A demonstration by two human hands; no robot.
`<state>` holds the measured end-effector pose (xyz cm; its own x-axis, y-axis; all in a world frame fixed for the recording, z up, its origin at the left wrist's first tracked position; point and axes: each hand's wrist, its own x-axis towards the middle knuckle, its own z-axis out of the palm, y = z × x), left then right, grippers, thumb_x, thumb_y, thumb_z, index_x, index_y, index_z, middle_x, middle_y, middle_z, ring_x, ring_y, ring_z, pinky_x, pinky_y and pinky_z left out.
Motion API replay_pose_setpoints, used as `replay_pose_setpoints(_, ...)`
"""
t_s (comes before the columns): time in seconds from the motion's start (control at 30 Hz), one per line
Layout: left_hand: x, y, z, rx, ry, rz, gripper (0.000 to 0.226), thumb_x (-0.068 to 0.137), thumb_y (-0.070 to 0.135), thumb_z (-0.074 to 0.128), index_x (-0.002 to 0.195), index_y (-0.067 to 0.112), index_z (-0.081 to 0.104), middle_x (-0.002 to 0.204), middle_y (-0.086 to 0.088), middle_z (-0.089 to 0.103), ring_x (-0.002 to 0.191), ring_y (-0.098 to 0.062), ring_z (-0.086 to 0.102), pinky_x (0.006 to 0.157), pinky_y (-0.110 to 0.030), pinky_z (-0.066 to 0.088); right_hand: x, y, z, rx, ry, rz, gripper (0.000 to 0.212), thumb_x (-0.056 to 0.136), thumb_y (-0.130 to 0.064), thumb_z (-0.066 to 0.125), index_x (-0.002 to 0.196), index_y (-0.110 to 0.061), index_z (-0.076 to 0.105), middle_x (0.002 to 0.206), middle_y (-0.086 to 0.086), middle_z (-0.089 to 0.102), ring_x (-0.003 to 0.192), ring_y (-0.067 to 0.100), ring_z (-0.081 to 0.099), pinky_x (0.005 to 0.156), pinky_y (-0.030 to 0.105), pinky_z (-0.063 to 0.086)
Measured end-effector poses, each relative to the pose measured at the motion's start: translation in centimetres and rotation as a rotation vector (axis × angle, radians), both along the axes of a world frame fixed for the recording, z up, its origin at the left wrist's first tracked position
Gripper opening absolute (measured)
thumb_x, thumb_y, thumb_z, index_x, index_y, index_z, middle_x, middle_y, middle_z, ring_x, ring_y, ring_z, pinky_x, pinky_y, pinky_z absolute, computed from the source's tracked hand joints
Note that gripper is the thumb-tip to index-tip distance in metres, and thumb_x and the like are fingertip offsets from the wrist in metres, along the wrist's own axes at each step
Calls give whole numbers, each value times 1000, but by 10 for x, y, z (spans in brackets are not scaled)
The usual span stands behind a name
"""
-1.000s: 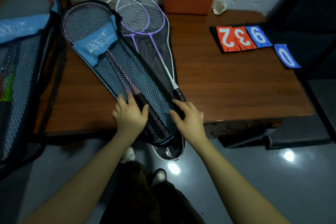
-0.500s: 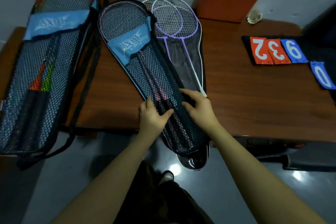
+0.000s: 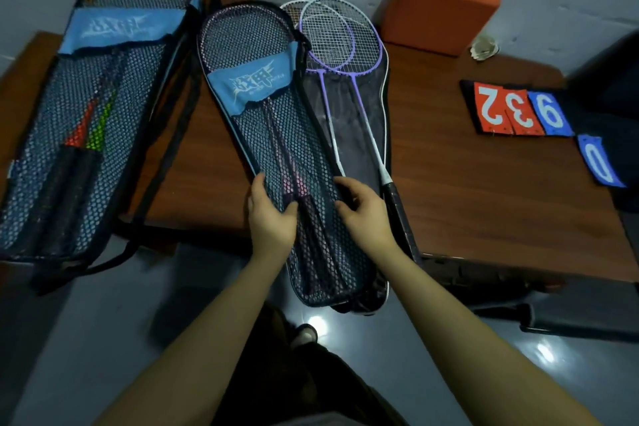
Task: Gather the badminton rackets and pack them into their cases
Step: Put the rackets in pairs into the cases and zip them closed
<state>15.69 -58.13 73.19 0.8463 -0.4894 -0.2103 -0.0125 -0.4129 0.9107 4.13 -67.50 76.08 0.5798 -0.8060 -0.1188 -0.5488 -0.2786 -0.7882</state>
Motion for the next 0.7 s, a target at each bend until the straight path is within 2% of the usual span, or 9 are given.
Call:
replay_pose_setpoints(0.07,0,5,8,-9,-108,25,60,85,5,60,139,8,33,135,-13,42,124,-25,42,103,-19,28,1,1,-1,-6,2,11,39,86,-15,62,124,-21,56,115,3,62,107,18,58,94,43,48)
replay_pose_setpoints(0.13,-1,16,13,-37,-246,26,48,88,1,54,134,3,39,128,-17,45,117,-25,45,92,-9,25,4,5,-1,-21,-3,39,39,85,-24,63,124,-25,55,117,-1,62,108,17,58,93,45,49)
replay_pose_setpoints(0.2,0,28,16,-55,-304,42,42,89,0,52,130,0,45,123,-19,47,112,-26,48,90,-8,26,8,12,0,-50,-20,46,38,85,-30,62,122,-27,55,118,-5,63,108,16,59,91,46,49)
replay_pose_setpoints(0.37,16,45,28,-35,-478,26,34,87,-2,55,120,-6,54,115,-22,54,106,-29,53,92,-12,32,23,35,1,-62,-95,-11,37,89,-21,57,125,-22,55,118,1,62,109,18,57,94,44,48)
replay_pose_setpoints(0.43,21,49,38,-20,-527,-13,33,87,-1,54,120,-5,54,115,-21,54,106,-28,52,92,-9,29,30,45,7,-50,-140,-23,38,90,-18,55,127,-20,54,116,2,61,107,17,57,95,37,46)
replay_pose_setpoints(0.53,30,52,57,-26,-614,-70,31,88,-1,53,119,-4,56,111,-21,55,104,-26,53,90,-10,29,41,58,22,-190,-192,21,35,93,-15,52,127,-14,54,103,6,58,94,14,55,81,20,41)
replay_pose_setpoints(0.7,41,57,84,-164,-696,-20,27,85,-2,58,111,1,61,105,-14,60,101,-11,52,92,-13,38,55,72,50,-318,-375,58,29,93,-11,50,121,-5,57,94,7,55,85,5,50,77,17,41)
